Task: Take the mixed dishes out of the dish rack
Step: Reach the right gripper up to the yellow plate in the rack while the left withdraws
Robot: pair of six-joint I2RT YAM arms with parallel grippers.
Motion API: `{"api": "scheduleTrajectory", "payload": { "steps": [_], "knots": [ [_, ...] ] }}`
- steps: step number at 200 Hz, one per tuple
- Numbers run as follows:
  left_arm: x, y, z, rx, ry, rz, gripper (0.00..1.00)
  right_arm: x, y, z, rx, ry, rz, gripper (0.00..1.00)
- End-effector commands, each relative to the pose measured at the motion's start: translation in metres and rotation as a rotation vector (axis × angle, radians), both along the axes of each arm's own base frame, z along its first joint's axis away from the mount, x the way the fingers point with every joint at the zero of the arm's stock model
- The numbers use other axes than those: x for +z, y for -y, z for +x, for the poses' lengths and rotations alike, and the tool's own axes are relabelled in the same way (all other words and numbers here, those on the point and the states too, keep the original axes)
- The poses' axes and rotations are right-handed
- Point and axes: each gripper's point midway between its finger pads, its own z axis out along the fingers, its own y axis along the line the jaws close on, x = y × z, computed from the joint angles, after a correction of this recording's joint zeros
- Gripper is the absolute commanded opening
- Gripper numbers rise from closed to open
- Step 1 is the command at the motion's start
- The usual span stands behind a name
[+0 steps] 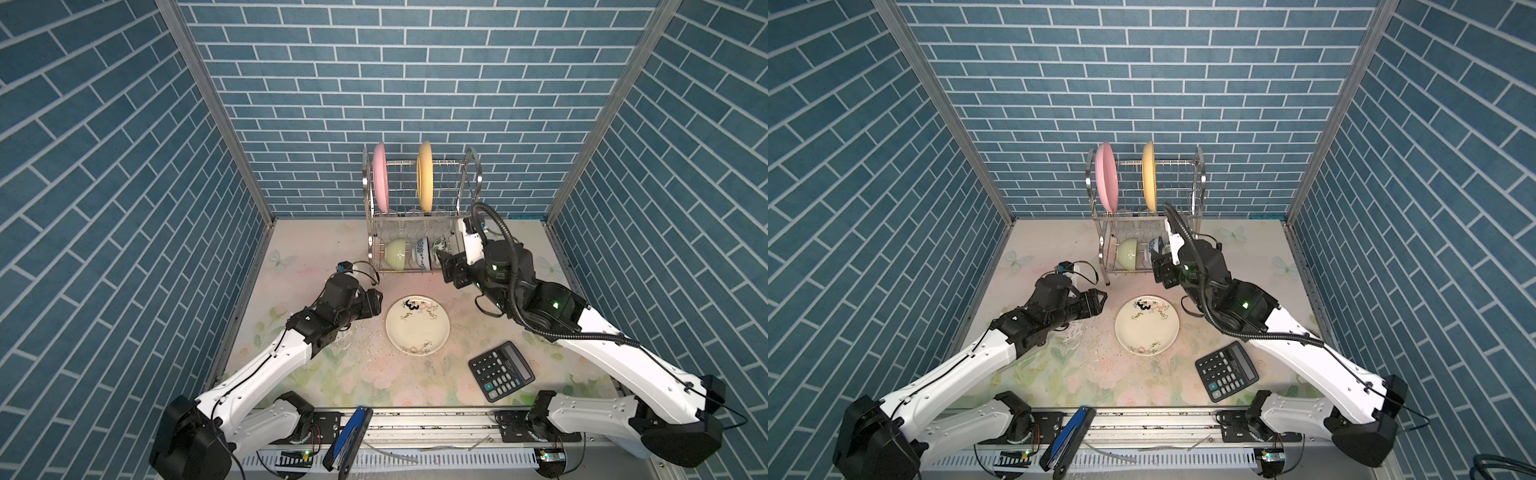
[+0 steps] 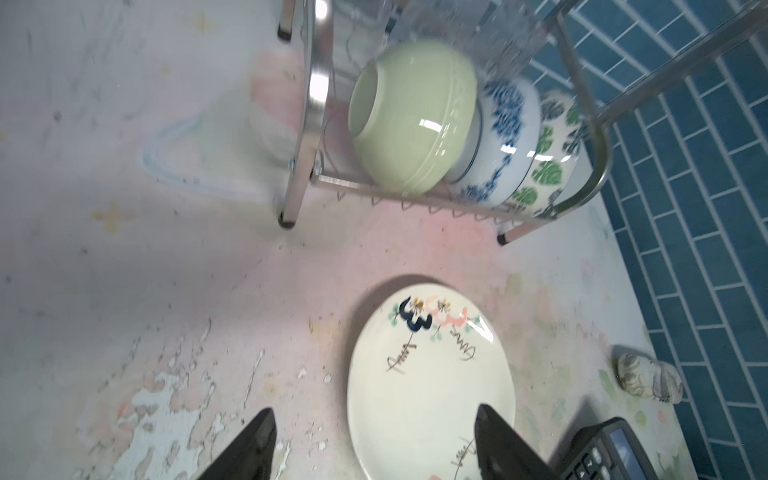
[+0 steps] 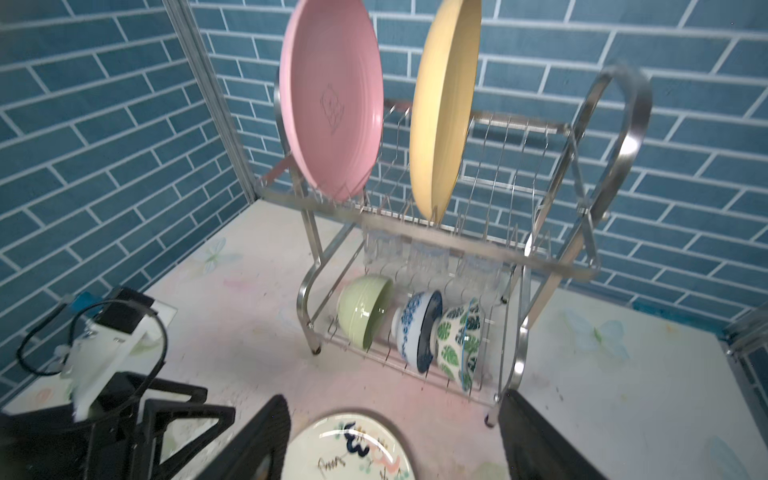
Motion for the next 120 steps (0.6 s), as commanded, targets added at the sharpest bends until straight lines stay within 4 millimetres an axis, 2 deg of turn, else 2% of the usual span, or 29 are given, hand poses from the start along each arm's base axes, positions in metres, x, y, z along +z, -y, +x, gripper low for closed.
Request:
{"api": "scheduleTrajectory", "payload": {
  "steps": [1, 43, 58, 94, 120],
  "knots": [
    [0.011, -0.011, 0.013, 0.006, 0.034, 0.047, 0.76, 0.025, -0.003, 0.021, -0.003, 0.045, -0.034, 0.80],
    [0.025, -0.026, 0.046, 0.043, 0.073, -0.006, 0.76, 0.044, -0.016, 0.064, 0.037, 0.022, 0.019, 0.73],
    [0.030, -0.029, 0.057, 0.045, 0.085, 0.002, 0.79, 0.049, -0.021, 0.077, 0.055, 0.017, 0.038, 0.73],
    [0.036, -0.019, 0.079, 0.000, 0.128, 0.001, 0.80, 0.057, -0.027, 0.101, 0.096, -0.006, 0.101, 0.73],
    [0.031, -0.019, 0.097, 0.020, 0.142, 0.016, 0.79, 0.061, -0.033, 0.113, 0.130, -0.017, 0.144, 0.73]
  ]
}}
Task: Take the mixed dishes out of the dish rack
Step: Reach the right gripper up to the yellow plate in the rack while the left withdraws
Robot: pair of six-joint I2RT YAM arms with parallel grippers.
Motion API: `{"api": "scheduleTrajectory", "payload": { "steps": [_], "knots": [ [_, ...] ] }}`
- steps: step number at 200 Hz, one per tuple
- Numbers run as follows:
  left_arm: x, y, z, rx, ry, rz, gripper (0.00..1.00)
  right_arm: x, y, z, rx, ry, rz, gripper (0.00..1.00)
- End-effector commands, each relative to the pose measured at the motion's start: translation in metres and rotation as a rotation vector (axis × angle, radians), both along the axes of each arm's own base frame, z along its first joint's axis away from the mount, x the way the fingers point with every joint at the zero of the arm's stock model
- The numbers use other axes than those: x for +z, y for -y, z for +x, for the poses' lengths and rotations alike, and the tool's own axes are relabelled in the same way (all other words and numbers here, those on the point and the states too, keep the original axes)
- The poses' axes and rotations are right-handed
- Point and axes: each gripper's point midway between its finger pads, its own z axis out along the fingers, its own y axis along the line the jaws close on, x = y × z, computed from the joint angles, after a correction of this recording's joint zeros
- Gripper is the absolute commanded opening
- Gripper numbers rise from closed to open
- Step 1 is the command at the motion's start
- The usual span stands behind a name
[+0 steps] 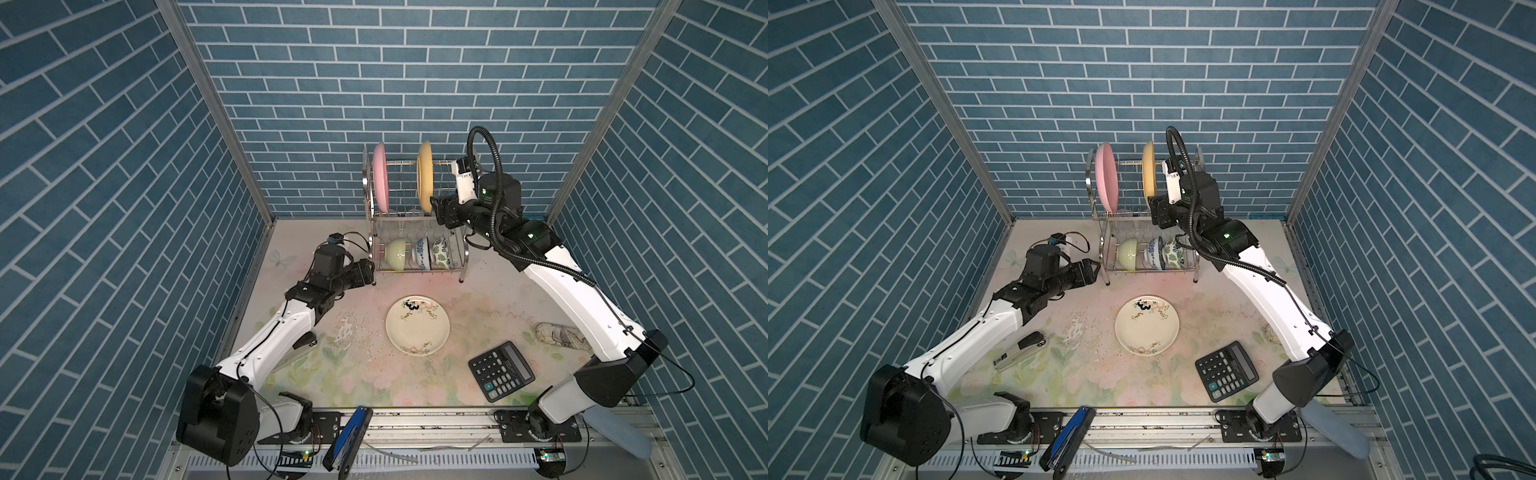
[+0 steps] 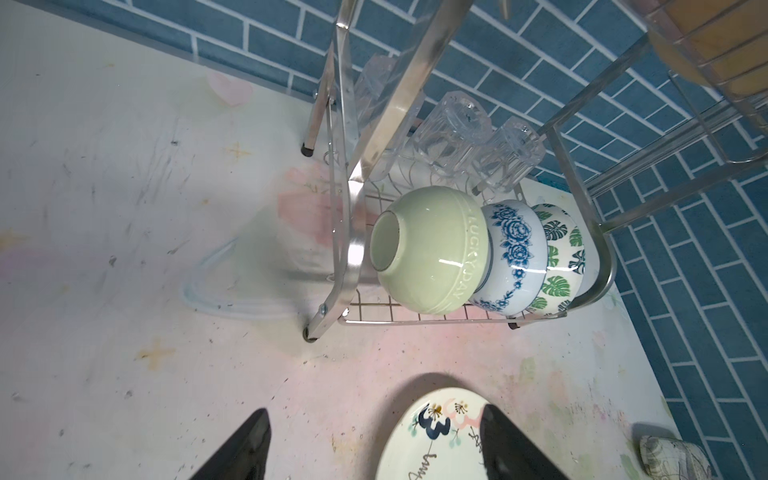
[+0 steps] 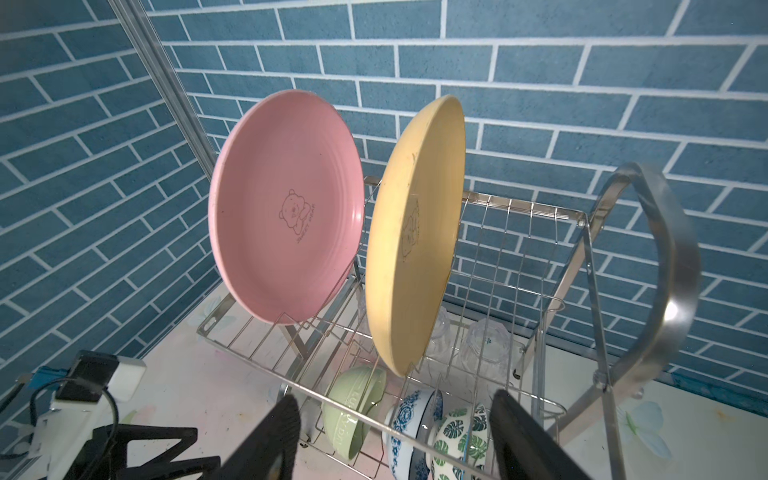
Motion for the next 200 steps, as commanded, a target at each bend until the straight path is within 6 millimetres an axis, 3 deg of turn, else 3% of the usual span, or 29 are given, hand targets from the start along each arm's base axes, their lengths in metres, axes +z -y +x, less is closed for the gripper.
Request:
{"api": "scheduleTrajectory", "payload": {
  "steps": [1, 39, 96, 143, 200],
  "knots": [
    [0.010, 0.004, 0.020, -0.012, 0.063, 0.008, 0.79, 0.020, -0.010, 0.001, 0.082, 0.006, 0.076, 0.73],
    [-0.003, 0.002, 0.048, 0.021, 0.043, 0.058, 0.72, 0.018, -0.019, 0.012, 0.119, -0.024, 0.108, 0.73],
    [-0.015, -0.001, 0.078, 0.058, 0.032, 0.075, 0.73, 0.021, -0.019, 0.033, 0.094, -0.023, 0.127, 0.64],
    [-0.033, 0.003, 0.091, 0.042, -0.001, 0.058, 0.68, 0.018, -0.024, 0.053, 0.102, -0.034, 0.161, 0.56],
    [-0.034, 0.008, 0.098, 0.025, -0.004, 0.045, 0.55, 0.010, -0.042, 0.074, 0.140, -0.066, 0.195, 0.45]
  ]
}}
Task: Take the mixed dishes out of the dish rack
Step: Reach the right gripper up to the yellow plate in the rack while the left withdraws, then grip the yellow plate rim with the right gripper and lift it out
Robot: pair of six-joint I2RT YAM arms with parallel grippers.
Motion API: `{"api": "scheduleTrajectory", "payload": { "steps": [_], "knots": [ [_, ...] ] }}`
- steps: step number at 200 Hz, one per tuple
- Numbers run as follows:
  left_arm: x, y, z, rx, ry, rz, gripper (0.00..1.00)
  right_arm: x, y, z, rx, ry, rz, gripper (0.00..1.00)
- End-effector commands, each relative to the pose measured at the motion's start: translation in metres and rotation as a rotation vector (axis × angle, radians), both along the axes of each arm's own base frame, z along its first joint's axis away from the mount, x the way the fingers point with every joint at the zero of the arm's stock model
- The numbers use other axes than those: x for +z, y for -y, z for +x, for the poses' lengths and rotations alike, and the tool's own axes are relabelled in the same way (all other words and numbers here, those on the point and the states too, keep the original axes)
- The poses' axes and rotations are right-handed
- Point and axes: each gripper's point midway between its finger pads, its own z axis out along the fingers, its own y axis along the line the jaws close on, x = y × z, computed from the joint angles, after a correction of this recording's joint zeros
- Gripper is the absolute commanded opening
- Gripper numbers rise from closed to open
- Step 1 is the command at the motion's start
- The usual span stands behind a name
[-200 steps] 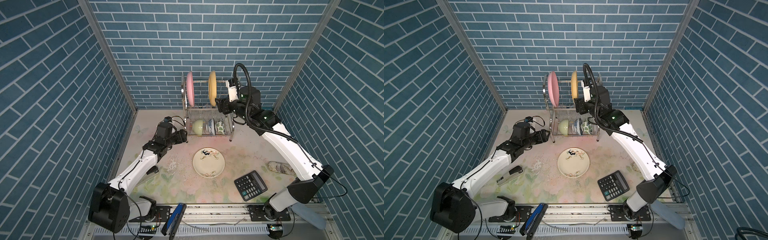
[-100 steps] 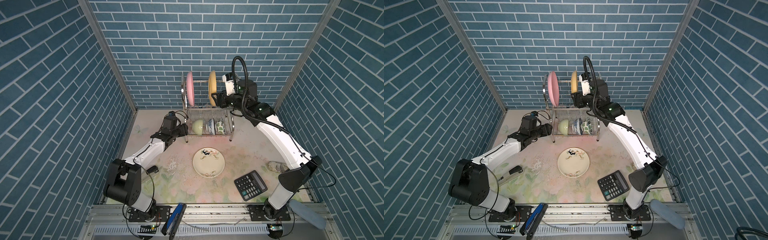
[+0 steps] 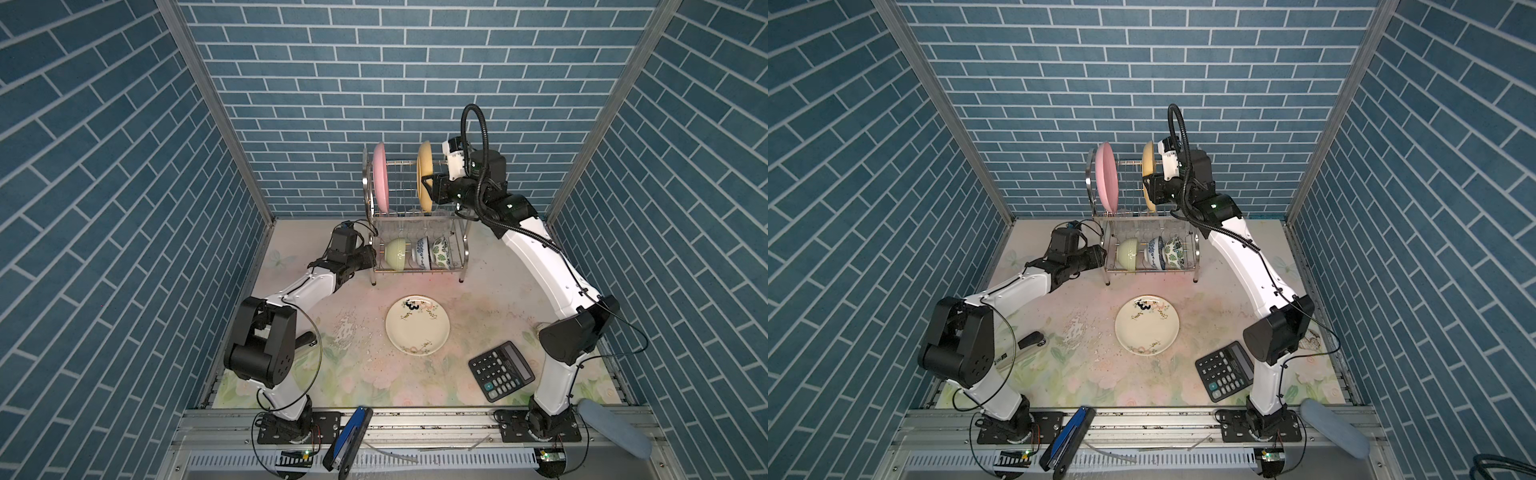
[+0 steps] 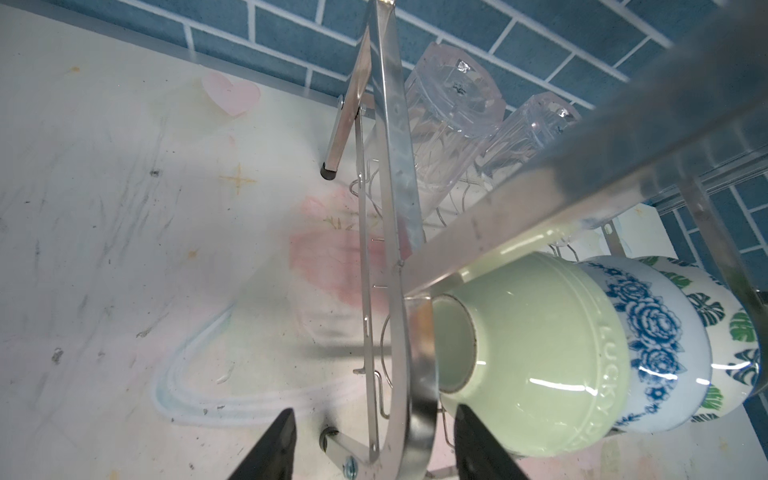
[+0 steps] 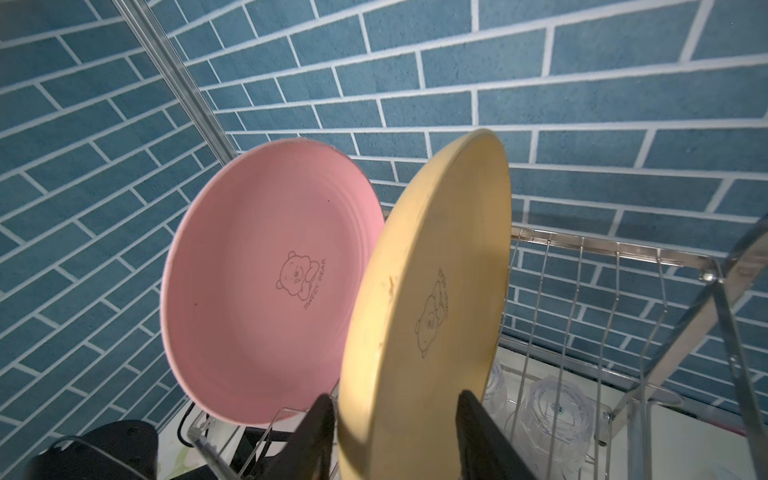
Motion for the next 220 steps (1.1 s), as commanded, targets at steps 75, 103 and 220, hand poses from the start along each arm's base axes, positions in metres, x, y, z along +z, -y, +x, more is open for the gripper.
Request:
{"api": "scheduleTrajectory", "payload": {
  "steps": [75, 103, 220],
  "knots": [
    [0.009, 0.005, 0.016, -0.029, 0.030, -0.008, 0.53, 0.008, -0.009, 0.009, 0.022, -0.019, 0.074, 0.22],
    [0.008, 0.005, 0.017, -0.027, 0.027, -0.009, 0.52, 0.010, -0.010, 0.006, 0.031, -0.030, 0.090, 0.11],
    [0.010, 0.003, 0.018, -0.017, 0.027, -0.001, 0.52, 0.066, 0.003, -0.026, 0.064, 0.059, 0.174, 0.00]
  ]
}}
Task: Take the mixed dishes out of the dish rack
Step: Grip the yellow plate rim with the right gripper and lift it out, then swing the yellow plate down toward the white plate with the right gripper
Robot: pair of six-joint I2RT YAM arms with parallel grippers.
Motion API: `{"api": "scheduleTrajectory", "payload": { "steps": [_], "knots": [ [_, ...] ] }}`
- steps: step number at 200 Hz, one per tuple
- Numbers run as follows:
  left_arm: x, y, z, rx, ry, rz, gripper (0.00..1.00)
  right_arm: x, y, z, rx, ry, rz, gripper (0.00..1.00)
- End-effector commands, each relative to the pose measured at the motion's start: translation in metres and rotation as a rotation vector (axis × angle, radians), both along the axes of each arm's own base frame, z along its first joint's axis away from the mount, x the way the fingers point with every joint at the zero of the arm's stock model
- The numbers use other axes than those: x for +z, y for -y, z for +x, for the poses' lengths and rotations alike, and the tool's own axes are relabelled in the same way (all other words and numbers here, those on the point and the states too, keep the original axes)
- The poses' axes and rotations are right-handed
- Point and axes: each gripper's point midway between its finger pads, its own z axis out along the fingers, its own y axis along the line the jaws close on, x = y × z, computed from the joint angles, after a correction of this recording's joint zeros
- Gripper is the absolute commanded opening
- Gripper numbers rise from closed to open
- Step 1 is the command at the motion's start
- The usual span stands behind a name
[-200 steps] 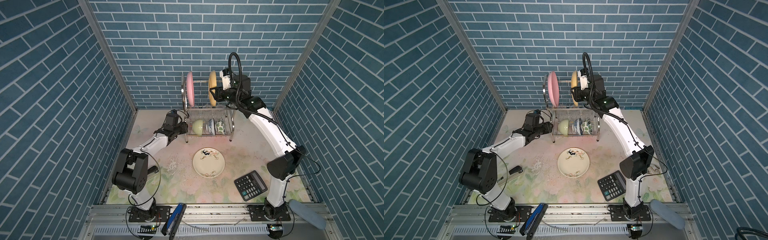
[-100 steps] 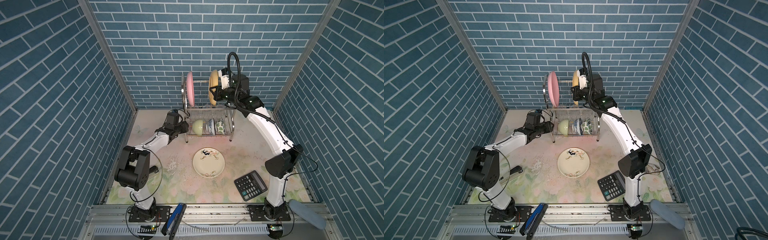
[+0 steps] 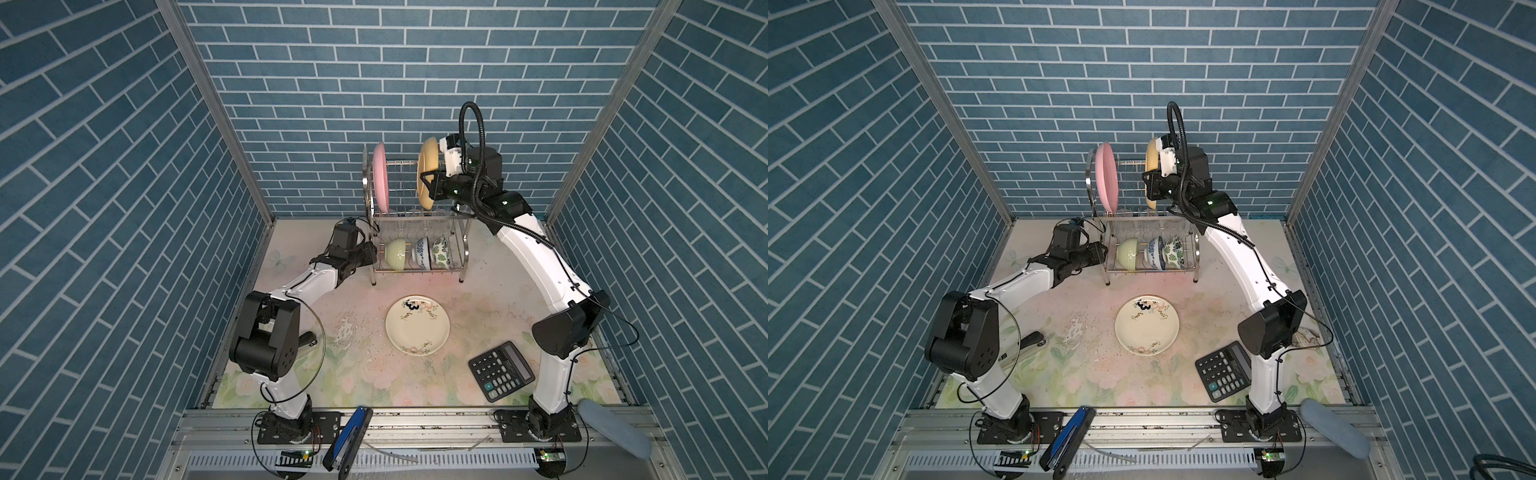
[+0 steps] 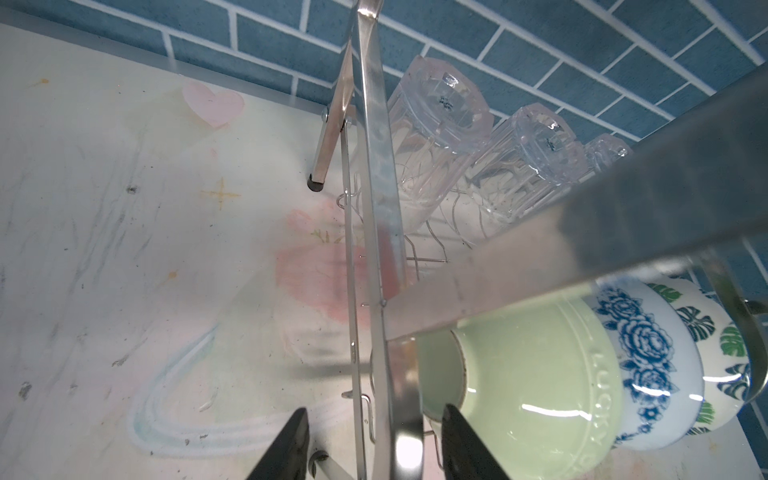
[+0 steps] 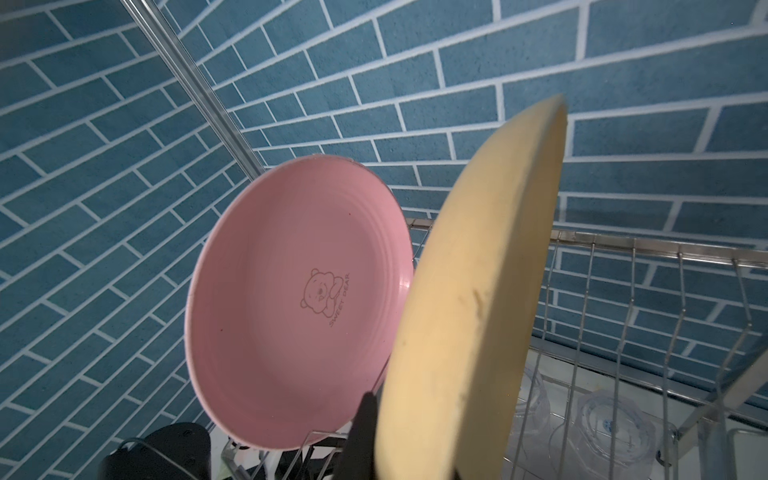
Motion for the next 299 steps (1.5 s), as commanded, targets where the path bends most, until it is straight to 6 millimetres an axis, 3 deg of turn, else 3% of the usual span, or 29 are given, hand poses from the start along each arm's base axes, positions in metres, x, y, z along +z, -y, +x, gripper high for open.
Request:
{"api": "scheduleTrajectory", "payload": {
  "steps": [1, 63, 93, 134, 176, 198, 237, 299],
  "knots": [
    [0.011, -0.002, 0.005, 0.004, 0.023, 0.009, 0.52, 0.057, 0.013, -0.027, 0.020, 0.095, 0.088, 0.00],
    [0.028, -0.007, -0.001, 0.014, 0.047, 0.013, 0.53, 0.089, 0.025, -0.063, 0.072, 0.151, 0.136, 0.00],
    [0.049, -0.010, -0.008, 0.020, 0.073, 0.005, 0.56, 0.098, 0.032, -0.095, 0.105, 0.172, 0.145, 0.00],
    [0.076, -0.022, -0.031, 0.058, 0.107, -0.011, 0.57, 0.092, 0.038, -0.151, 0.149, 0.186, 0.116, 0.00],
    [0.103, -0.039, -0.071, 0.095, 0.115, -0.017, 0.60, 0.054, 0.042, -0.208, 0.162, 0.174, 0.034, 0.00],
    [0.120, -0.049, -0.095, 0.116, 0.129, -0.034, 0.65, 0.028, 0.043, -0.227, 0.152, 0.155, -0.031, 0.00],
    [0.141, -0.055, -0.131, 0.105, 0.127, -0.059, 0.72, -0.020, 0.039, -0.240, 0.100, 0.128, -0.238, 0.00],
    [0.147, -0.049, -0.165, 0.046, 0.092, -0.130, 0.85, -0.079, 0.018, -0.253, 0.089, 0.176, -0.560, 0.00]
  ]
}}
